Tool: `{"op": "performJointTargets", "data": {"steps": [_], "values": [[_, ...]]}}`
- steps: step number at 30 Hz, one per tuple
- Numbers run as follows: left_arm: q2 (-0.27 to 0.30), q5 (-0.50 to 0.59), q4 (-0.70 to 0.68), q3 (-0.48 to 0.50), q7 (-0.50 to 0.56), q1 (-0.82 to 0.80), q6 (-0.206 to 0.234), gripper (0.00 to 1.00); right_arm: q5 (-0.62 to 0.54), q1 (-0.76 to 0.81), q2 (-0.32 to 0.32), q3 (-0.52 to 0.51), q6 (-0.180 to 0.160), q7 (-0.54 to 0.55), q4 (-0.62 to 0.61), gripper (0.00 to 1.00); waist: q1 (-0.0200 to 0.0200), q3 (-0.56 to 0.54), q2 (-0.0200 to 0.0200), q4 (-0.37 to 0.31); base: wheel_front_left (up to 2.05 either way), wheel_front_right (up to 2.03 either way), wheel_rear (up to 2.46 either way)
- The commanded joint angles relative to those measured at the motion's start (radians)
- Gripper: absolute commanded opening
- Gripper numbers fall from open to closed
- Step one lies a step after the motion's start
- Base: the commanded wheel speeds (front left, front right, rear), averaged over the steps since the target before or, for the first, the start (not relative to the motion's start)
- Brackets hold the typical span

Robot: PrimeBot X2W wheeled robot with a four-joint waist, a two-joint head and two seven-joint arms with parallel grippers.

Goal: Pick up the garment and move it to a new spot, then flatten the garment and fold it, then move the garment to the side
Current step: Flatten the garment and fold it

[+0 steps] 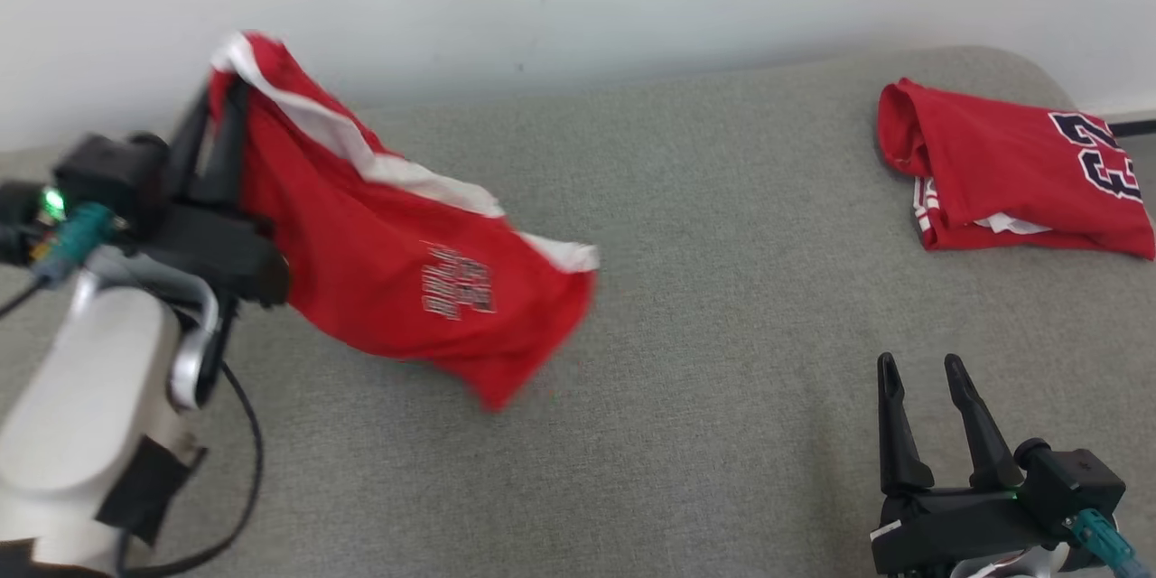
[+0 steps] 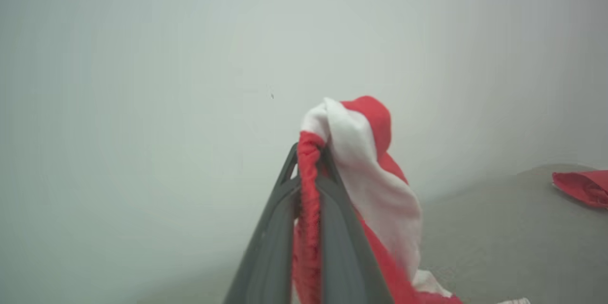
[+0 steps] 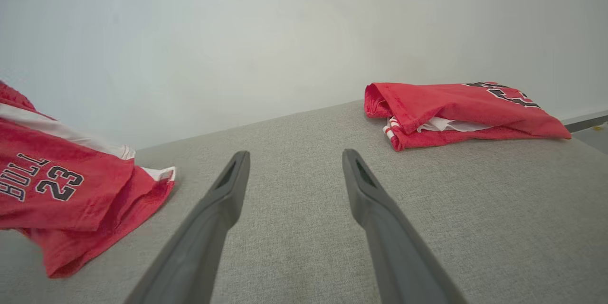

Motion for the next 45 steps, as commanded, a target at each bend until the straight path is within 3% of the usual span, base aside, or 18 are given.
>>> {"op": "performJointTargets", "data": {"steps": [1,6,10,15,23,29,30,31,40,45], "values": [[0.021,0.016,-0.036,0.010,0.000,-0.015,0.014,0.00,0.005,0.015,0.002,0.000,-0.003,-0.004,0.003,1.00,0.0000,-0.021,-0.0001,0.017,0.00,0.00,0.00],[0.059,0.015,-0.200,0.023,0.053,0.000,0.056,0.00,0.016,0.016,0.007,0.004,-0.003,-0.004,0.005,1.00,0.0000,-0.025,-0.0001,0.009,0.00,0.00,0.00],[0.040,0.001,-0.274,-0.003,0.092,0.072,0.073,0.00,0.015,0.023,0.011,0.006,-0.003,-0.004,0.001,1.00,0.0000,-0.017,-0.0001,-0.004,0.00,0.00,0.00],[-0.035,-0.016,-0.286,-0.062,0.089,0.188,0.089,0.00,0.018,0.008,0.011,0.001,-0.003,-0.004,0.002,1.00,0.0000,0.004,-0.0001,-0.022,0.00,0.00,0.00],[-0.223,0.020,-0.153,-0.282,0.061,0.289,0.006,0.00,0.008,-0.005,0.009,-0.001,-0.003,-0.004,0.004,1.00,0.0000,0.026,-0.0001,-0.034,0.00,0.00,0.00],[-0.304,0.036,-0.016,-0.371,0.026,0.272,-0.028,0.00,0.007,-0.025,0.004,0.014,-0.003,-0.004,0.012,1.00,0.0000,0.036,-0.0001,-0.049,0.00,0.00,0.00],[-0.312,0.039,0.007,-0.383,0.021,0.267,-0.031,0.54,0.007,-0.027,0.003,0.015,-0.003,-0.004,0.014,1.00,0.0000,0.036,-0.0001,-0.052,0.00,0.00,0.00],[-0.318,0.037,0.020,-0.389,0.013,0.260,-0.032,1.00,0.006,-0.026,0.002,0.016,-0.003,-0.004,0.015,1.00,0.0000,0.036,-0.0001,-0.054,0.00,0.00,0.00],[-0.329,0.029,0.015,-0.368,-0.011,0.235,-0.018,1.00,0.003,0.001,0.002,-0.006,-0.003,-0.004,0.020,1.00,0.0000,0.000,-0.0001,-0.035,0.00,0.00,0.00],[-0.256,0.062,-0.129,-0.218,-0.011,0.296,0.037,1.00,0.001,0.017,0.002,-0.008,-0.003,-0.004,0.017,1.00,0.0000,-0.034,-0.0001,-0.002,0.00,0.00,0.00]]}}
